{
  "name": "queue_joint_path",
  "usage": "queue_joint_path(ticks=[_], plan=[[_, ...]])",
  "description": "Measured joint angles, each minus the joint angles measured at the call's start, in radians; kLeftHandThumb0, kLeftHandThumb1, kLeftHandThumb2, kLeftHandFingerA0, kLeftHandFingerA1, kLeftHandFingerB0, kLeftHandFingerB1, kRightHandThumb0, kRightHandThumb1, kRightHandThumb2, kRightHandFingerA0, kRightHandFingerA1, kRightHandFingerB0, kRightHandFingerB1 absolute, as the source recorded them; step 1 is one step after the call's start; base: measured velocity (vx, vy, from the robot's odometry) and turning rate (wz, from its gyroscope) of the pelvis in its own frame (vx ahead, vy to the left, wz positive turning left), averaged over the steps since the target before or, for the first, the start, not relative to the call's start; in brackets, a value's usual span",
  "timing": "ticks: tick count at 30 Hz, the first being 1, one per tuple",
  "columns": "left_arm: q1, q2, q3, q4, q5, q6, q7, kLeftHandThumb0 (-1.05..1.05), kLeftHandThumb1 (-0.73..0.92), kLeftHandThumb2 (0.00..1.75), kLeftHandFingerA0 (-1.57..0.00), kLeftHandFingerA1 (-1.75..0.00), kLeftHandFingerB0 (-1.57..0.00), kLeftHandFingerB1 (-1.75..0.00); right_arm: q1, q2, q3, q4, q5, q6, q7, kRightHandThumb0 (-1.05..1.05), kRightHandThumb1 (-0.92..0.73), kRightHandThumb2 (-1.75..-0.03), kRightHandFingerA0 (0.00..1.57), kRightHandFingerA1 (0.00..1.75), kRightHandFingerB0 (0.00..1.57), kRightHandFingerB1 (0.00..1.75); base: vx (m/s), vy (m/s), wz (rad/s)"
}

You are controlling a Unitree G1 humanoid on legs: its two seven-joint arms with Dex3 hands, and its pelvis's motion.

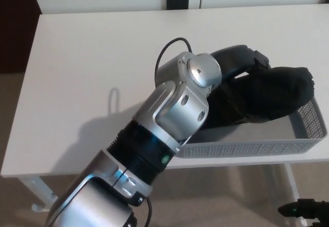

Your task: The robot walk towards a table in front and pick up a black pencil case on the left hand side and put the pencil case into a small container on the right hand side

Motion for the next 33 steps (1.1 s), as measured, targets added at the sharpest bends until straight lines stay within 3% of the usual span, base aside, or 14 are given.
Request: queue_joint_path(ticks=[3,13,16,18,19,20,21,22,23,24,25,26,27,33], plan=[[-0.004,0.0,-0.006,0.012,-0.013,-0.001,0.022,-0.2,0.68,0.83,-0.84,-1.45,-0.67,-1.11,-0.007,0.0,0.006,0.0,-0.007,0.002,0.0,-0.39,-0.67,-0.6,0.66,0.43,0.53,0.39,0.0,0.0,0.0],[-0.042,-0.001,-0.025,0.037,-0.053,0.0,0.067,-0.2,0.64,0.86,-0.82,-1.5,-0.68,-1.22,-0.016,-0.008,0.016,-0.003,-0.014,0.009,0.011,-0.38,-0.66,-0.6,0.66,0.43,0.52,0.39,0.0,0.0,0.0],[-0.075,-0.002,-0.024,0.041,-0.068,0.002,0.071,-0.18,0.67,0.72,-0.84,-1.26,-0.75,-0.85,-0.023,-0.011,0.016,-0.008,-0.014,0.011,0.016,-0.38,-0.67,-0.6,0.63,0.42,0.52,0.38,0.0,0.0,0.0],[-0.107,-0.005,-0.023,0.05,-0.074,0.005,0.076,-0.18,0.71,0.73,-0.91,-1.22,-0.8,-0.76,-0.027,-0.012,0.016,-0.015,-0.014,0.014,0.018,-0.38,-0.67,-0.6,0.63,0.42,0.52,0.39,0.0,0.0,0.0],[-0.118,-0.007,-0.022,0.053,-0.076,0.007,0.078,-0.25,0.77,0.63,-0.99,-0.99,-0.75,-0.52,-0.028,-0.012,0.017,-0.017,-0.014,0.016,0.019,-0.38,-0.66,-0.6,0.63,0.43,0.52,0.39,0.0,0.0,0.0],[-0.132,-0.01,-0.02,0.058,-0.08,0.009,0.081,-0.41,0.68,0.6,-0.83,-0.7,-0.52,-0.4,-0.03,-0.012,0.017,-0.02,-0.014,0.017,0.02,-0.38,-0.67,-0.6,0.64,0.43,0.53,0.39,0.0,0.0,0.0],[-0.146,-0.011,-0.018,0.065,-0.085,0.009,0.083,-0.8,0.45,0.73,-0.09,-0.4,-0.03,-0.14,-0.033,-0.012,0.017,-0.021,-0.014,0.018,0.02,-0.37,-0.67,-0.6,0.67,0.43,0.54,0.39,0.0,0.0,0.0],[-0.159,-0.013,-0.017,0.073,-0.09,0.01,0.084,-0.8,0.45,0.73,-0.09,-0.4,-0.03,-0.14,-0.036,-0.012,0.017,-0.021,-0.014,0.019,0.02,-0.37,-0.67,-0.6,0.67,0.43,0.54,0.39,0.0,0.0,0.0],[-0.171,-0.013,-0.033,0.076,-0.092,0.01,0.081,-0.78,0.45,0.86,0.0,-0.14,0.0,-0.06,-0.036,-0.012,0.017,-0.021,-0.014,0.02,0.02,-0.38,-0.67,-0.6,0.66,0.43,0.54,0.39,0.0,0.0,0.0],[-0.183,-0.014,-0.053,0.079,-0.093,0.01,0.075,-0.84,0.48,0.87,0.0,-0.05,0.0,0.0,-0.036,-0.012,0.017,-0.021,-0.015,0.02,0.02,-0.38,-0.67,-0.6,0.66,0.43,0.53,0.39,0.0,0.0,0.0],[-0.19,-0.014,-0.068,0.08,-0.093,0.01,0.07,-0.9,0.57,0.59,0.0,0.0,0.0,0.0,-0.037,-0.012,0.018,-0.021,-0.015,0.02,0.02,-0.38,-0.67,-0.6,0.66,0.43,0.53,0.39,0.0,0.0,0.0],[-0.195,-0.015,-0.079,0.08,-0.094,0.01,0.066,-0.9,0.57,0.59,0.0,0.0,0.0,0.0,-0.037,-0.012,0.018,-0.021,-0.016,0.02,0.02,-0.38,-0.67,-0.6,0.66,0.43,0.53,0.39,0.0,0.0,0.0],[-0.2,-0.016,-0.096,0.08,-0.096,0.01,0.057,-0.89,0.48,0.86,0.0,0.0,0.0,0.0,-0.038,-0.012,0.018,-0.021,-0.016,0.02,0.02,-0.38,-0.68,-0.6,0.64,0.43,0.52,0.39,0.0,0.0,0.0],[-0.199,-0.016,-0.122,0.073,-0.109,0.01,0.037,-0.93,0.5,0.91,0.0,0.0,0.0,0.0,-0.033,-0.015,0.019,-0.036,-0.017,0.027,0.02,-0.37,-0.67,-0.6,0.64,0.43,0.53,0.39,0.0,0.0,0.0]])
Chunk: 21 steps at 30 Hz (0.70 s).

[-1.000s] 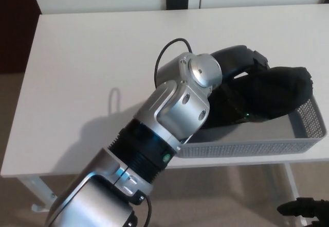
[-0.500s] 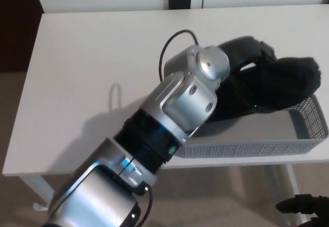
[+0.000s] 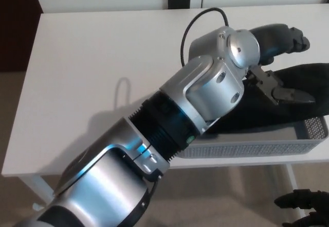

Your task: The robot walk towards a table in front and pick up a black pencil case on the left hand side and put the pencil case into a small container on the right hand side

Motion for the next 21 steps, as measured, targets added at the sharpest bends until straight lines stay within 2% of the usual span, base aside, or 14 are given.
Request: queue_joint_path(ticks=[7,8,9,10,15,17,18,20,21], plan=[[0.012,0.01,-0.013,-0.034,-0.002,0.0,-0.014,-0.93,0.49,0.9,0.0,0.0,0.0,0.0,-0.012,0.0,0.005,0.016,-0.002,0.002,0.004,-0.38,-0.67,-0.6,0.67,0.44,0.53,0.39,0.0,0.0,0.0],[0.014,0.011,-0.014,-0.037,-0.002,0.0,-0.015,-1.0,0.64,0.61,0.0,0.0,0.0,-0.02,-0.012,0.0,0.006,0.017,-0.003,0.002,0.004,-0.38,-0.67,-0.6,0.66,0.44,0.53,0.39,0.0,0.0,0.0],[0.019,0.013,-0.015,-0.041,-0.002,0.0,-0.016,-0.92,0.48,0.9,0.0,0.0,0.0,0.0,-0.012,0.0,0.007,0.017,-0.004,0.002,0.004,-0.38,-0.66,-0.6,0.66,0.44,0.53,0.39,0.0,0.0,0.0],[0.021,0.015,-0.015,-0.044,-0.002,0.0,-0.017,-0.99,0.62,0.63,0.0,0.0,0.0,-0.01,-0.012,0.0,0.008,0.017,-0.005,0.002,0.004,-0.38,-0.66,-0.6,0.66,0.44,0.53,0.39,0.0,0.0,0.0],[0.028,0.043,-0.016,-0.065,-0.002,0.0,-0.031,-1.02,0.61,0.66,0.0,-0.02,0.0,-0.01,-0.012,0.0,0.007,0.016,-0.008,0.002,0.003,-0.37,-0.66,-0.59,0.7,0.44,0.55,0.4,0.0,0.0,0.0],[0.03,0.072,-0.017,-0.1,-0.002,-0.002,-0.039,-0.97,0.63,0.62,0.0,0.0,0.0,0.0,-0.012,0.0,0.007,0.012,-0.011,0.003,0.001,-0.37,-0.68,-0.59,0.68,0.43,0.53,0.38,0.0,0.0,0.0],[0.035,0.09,-0.016,-0.129,-0.002,-0.002,-0.044,-0.91,0.51,0.91,0.0,0.0,0.0,0.0,-0.011,0.0,0.008,0.01,-0.012,0.004,-0.001,-0.38,-0.67,-0.59,0.69,0.43,0.53,0.38,0.0,0.0,0.0],[0.044,0.129,-0.001,-0.201,-0.002,0.0,-0.055,-0.91,0.5,0.88,0.0,0.0,0.0,0.0,-0.011,0.0,0.008,0.009,-0.014,0.003,-0.002,-0.36,-0.67,-0.6,0.68,0.43,0.53,0.39,0.0,0.0,0.0],[0.045,0.15,0.011,-0.241,-0.003,0.0,-0.06,-0.91,0.52,0.92,0.0,-0.01,0.0,0.0,-0.01,0.0,0.008,0.009,-0.014,0.003,-0.002,-0.37,-0.66,-0.59,0.7,0.44,0.53,0.38,0.0,0.0,0.0]])
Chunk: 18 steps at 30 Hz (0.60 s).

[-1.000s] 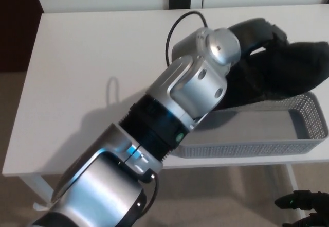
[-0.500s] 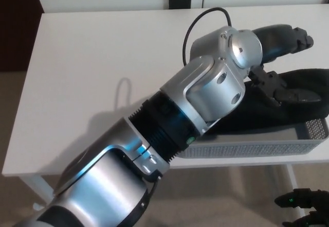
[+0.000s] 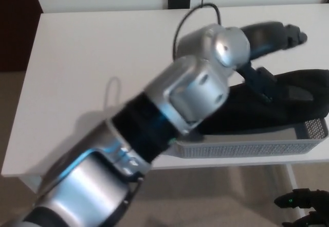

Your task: The robot walk towards a table in front and pick up a black pencil case on the left hand side and put the pencil case into a small container on the right hand side

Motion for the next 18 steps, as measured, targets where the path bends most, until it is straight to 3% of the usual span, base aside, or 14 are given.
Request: queue_joint_path(ticks=[2,4,7,14,15,16,17,18], plan=[[0.005,0.043,0.029,-0.082,-0.002,0.0,-0.01,-0.9,0.51,0.91,0.0,0.0,0.0,0.0,0.001,0.001,0.0,0.0,0.0,0.0,0.0,-0.36,-0.66,-0.59,0.7,0.44,0.54,0.39,0.0,0.0,0.0],[0.017,0.083,0.061,-0.163,-0.005,0.002,-0.02,-0.81,0.46,0.91,0.0,-0.15,0.0,-0.09,0.002,0.001,0.0,0.0,0.0,-0.002,-0.001,-0.37,-0.67,-0.59,0.68,0.44,0.52,0.38,0.0,0.0,0.0],[0.045,0.14,0.123,-0.283,-0.02,0.006,-0.035,-0.86,0.49,0.88,0.0,-0.01,0.0,0.0,0.003,0.003,-0.001,0.001,0.001,-0.004,-0.001,-0.37,-0.66,-0.59,0.69,0.44,0.52,0.39,0.0,0.0,0.0],[0.168,0.23,0.3,-0.528,-0.069,0.022,-0.075,-0.71,0.41,0.79,0.0,0.0,0.0,-0.03,0.008,0.007,-0.002,0.006,0.003,-0.011,-0.002,-0.35,-0.64,-0.59,0.63,0.44,0.49,0.39,0.0,0.0,0.0],[0.202,0.246,0.344,-0.568,-0.083,0.024,-0.083,-0.67,0.39,0.79,0.0,-0.03,0.0,-0.07,0.008,0.008,-0.003,0.007,0.004,-0.013,-0.002,-0.34,-0.65,-0.59,0.59,0.43,0.48,0.39,0.0,0.0,0.0],[0.23,0.259,0.377,-0.594,-0.095,0.024,-0.089,-0.78,0.4,0.66,-0.02,-0.18,-0.01,-0.19,0.008,0.009,-0.003,0.01,0.005,-0.014,-0.002,-0.36,-0.63,-0.59,0.66,0.45,0.49,0.39,0.0,0.0,0.0],[0.269,0.273,0.417,-0.623,-0.11,0.024,-0.095,-0.78,0.4,0.66,-0.02,-0.18,-0.01,-0.19,0.008,0.01,-0.004,0.012,0.005,-0.014,-0.002,-0.36,-0.63,-0.59,0.66,0.45,0.49,0.39,0.0,0.0,0.0],[0.318,0.286,0.459,-0.653,-0.127,0.022,-0.101,-0.63,0.35,0.81,0.0,-0.17,0.0,-0.17,0.008,0.012,-0.005,0.016,0.005,-0.016,-0.002,-0.37,-0.63,-0.59,0.66,0.45,0.5,0.39,0.0,0.0,0.0]])
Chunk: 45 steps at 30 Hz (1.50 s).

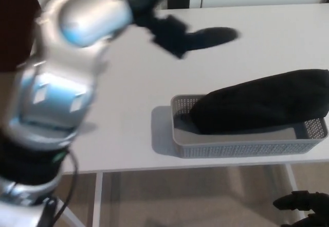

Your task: The robot walk towards a table in front and pick up a black pencil case on the left hand side and put the pencil case into a small container on the right hand side

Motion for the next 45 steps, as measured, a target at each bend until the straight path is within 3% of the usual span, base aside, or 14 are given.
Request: queue_joint_path(ticks=[9,12,17,24,27,28,34,35,37,38,39,42,43,45], plan=[[0.521,0.006,0.288,-0.14,-0.13,-0.018,-0.068,-0.65,0.43,0.78,-0.09,-0.19,-0.09,-0.12,0.003,0.024,-0.001,0.031,0.0,-0.01,-0.006,-0.33,-0.64,-0.59,0.64,0.44,0.5,0.39,0.0,0.0,0.0],[0.698,-0.004,0.389,-0.144,-0.168,-0.019,-0.106,-0.63,0.39,0.7,-0.1,-0.38,-0.08,-0.28,0.009,0.026,-0.002,0.041,0.0,-0.014,-0.008,-0.33,-0.64,-0.59,0.63,0.44,0.51,0.39,0.0,0.0,0.0],[0.986,-0.018,0.575,-0.141,-0.238,-0.022,-0.182,-0.51,0.36,0.67,-0.53,-0.52,-0.34,-0.42,0.012,0.032,-0.009,0.069,0.002,-0.021,-0.014,-0.34,-0.64,-0.59,0.62,0.43,0.51,0.39,0.0,0.0,0.0],[1.36,-0.035,0.766,-0.121,-0.334,-0.053,-0.316,-0.35,0.48,0.55,-0.8,-0.52,-0.62,-0.43,0.014,0.039,-0.035,0.103,0.01,-0.037,-0.026,-0.34,-0.63,-0.58,0.63,0.43,0.51,0.39,0.0,0.0,0.0],[1.47,-0.03,0.787,-0.093,-0.359,-0.082,-0.368,-0.48,0.42,0.72,-0.7,-0.59,-0.52,-0.51,0.015,0.043,-0.056,0.121,0.017,-0.045,-0.035,-0.35,-0.62,-0.58,0.64,0.43,0.53,0.39,0.0,0.0,0.0],[1.491,-0.027,0.784,-0.082,-0.364,-0.093,-0.38,-0.39,0.51,0.55,-0.71,-0.48,-0.49,-0.39,0.016,0.045,-0.063,0.127,0.019,-0.047,-0.038,-0.35,-0.62,-0.58,0.63,0.43,0.52,0.39,0.0,0.0,0.0],[1.443,-0.045,0.622,0.103,-0.341,-0.167,-0.349,-0.38,0.51,0.55,-0.43,-0.42,-0.29,-0.33,0.024,0.063,-0.124,0.177,0.037,-0.078,-0.074,-0.37,-0.62,-0.58,0.63,0.43,0.5,0.39,0.0,0.0,0.0],[1.412,-0.052,0.606,0.132,-0.335,-0.172,-0.333,-0.35,0.5,0.55,-0.29,-0.44,-0.23,-0.33,0.026,0.065,-0.127,0.178,0.038,-0.081,-0.077,-0.45,-0.54,-0.79,0.56,0.54,0.45,0.5,0.0,0.0,0.0],[1.336,-0.063,0.583,0.212,-0.324,-0.185,-0.296,-0.45,0.39,0.68,-0.24,-0.5,-0.2,-0.41,0.03,0.067,-0.131,0.181,0.039,-0.086,-0.082,-0.39,-0.63,-0.59,0.64,0.43,0.49,0.38,0.0,0.0,0.0],[1.294,-0.065,0.576,0.258,-0.32,-0.193,-0.277,-0.5,0.4,0.69,-0.25,-0.5,-0.19,-0.42,0.032,0.067,-0.132,0.182,0.039,-0.088,-0.084,-0.45,-0.54,-0.79,0.56,0.54,0.44,0.49,0.0,0.0,0.0],[1.263,-0.065,0.571,0.291,-0.315,-0.2,-0.261,-0.53,0.41,0.7,-0.24,-0.5,-0.18,-0.41,0.033,0.068,-0.132,0.182,0.039,-0.09,-0.085,-0.39,-0.63,-0.59,0.62,0.43,0.48,0.38,0.0,0.0,0.0],[1.161,-0.061,0.546,0.418,-0.292,-0.234,-0.201,-0.61,0.41,0.73,-0.24,-0.51,-0.14,-0.4,0.035,0.069,-0.133,0.182,0.039,-0.093,-0.09,-0.47,-0.54,-0.8,0.55,0.54,0.41,0.49,0.0,0.0,0.0],[1.14,-0.058,0.538,0.451,-0.285,-0.243,-0.186,-0.62,0.42,0.74,-0.22,-0.5,-0.13,-0.39,0.035,0.07,-0.133,0.182,0.039,-0.095,-0.091,-0.42,-0.64,-0.59,0.57,0.41,0.42,0.37,0.0,0.0,0.0],[1.088,-0.049,0.512,0.541,-0.266,-0.269,-0.142,-0.62,0.42,0.73,-0.23,-0.48,-0.14,-0.39,0.035,0.072,-0.134,0.182,0.039,-0.099,-0.093,-0.43,-0.65,-0.59,0.49,0.39,0.37,0.35,0.0,0.0,0.0]])
